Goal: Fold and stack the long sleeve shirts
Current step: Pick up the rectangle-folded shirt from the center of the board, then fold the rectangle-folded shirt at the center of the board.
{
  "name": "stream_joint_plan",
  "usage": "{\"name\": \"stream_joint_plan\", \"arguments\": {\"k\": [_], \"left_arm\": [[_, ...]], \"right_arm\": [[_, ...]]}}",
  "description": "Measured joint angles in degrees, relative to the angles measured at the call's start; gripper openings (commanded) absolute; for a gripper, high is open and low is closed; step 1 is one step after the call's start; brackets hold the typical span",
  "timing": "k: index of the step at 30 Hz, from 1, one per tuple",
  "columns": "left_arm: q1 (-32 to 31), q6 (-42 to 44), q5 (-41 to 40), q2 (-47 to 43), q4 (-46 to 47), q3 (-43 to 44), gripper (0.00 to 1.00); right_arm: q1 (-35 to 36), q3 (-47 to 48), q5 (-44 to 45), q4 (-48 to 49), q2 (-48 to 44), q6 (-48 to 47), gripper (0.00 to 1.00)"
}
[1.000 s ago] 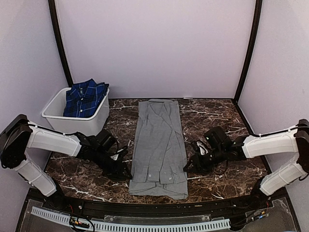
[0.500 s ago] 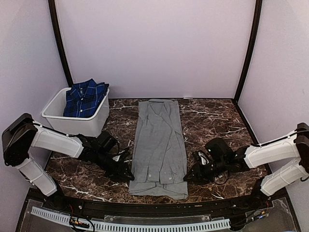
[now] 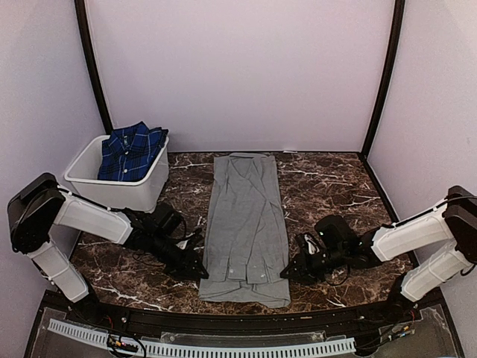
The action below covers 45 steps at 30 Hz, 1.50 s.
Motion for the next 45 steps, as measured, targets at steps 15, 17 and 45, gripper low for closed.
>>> {"name": "stream_joint_plan", "arguments": {"k": [15, 17, 45], "left_arm": [[0.00, -4.52, 2.47, 0.28, 4.11, 0.00, 0.03], [0.02, -5.20, 2.80, 0.07, 4.42, 0.00, 0.02], [4.61, -23.39, 2.86, -6.71, 17.31, -0.46, 0.00]], "right_arm": [[0.04, 1.57, 0.02, -0.98, -0.42, -1.70, 0.00], [0.04, 2.36, 0.02, -1.44, -0.57, -2.19, 0.00], [-9.22, 17.11, -3.65, -4.94, 3.76, -7.98, 0.00]]}}
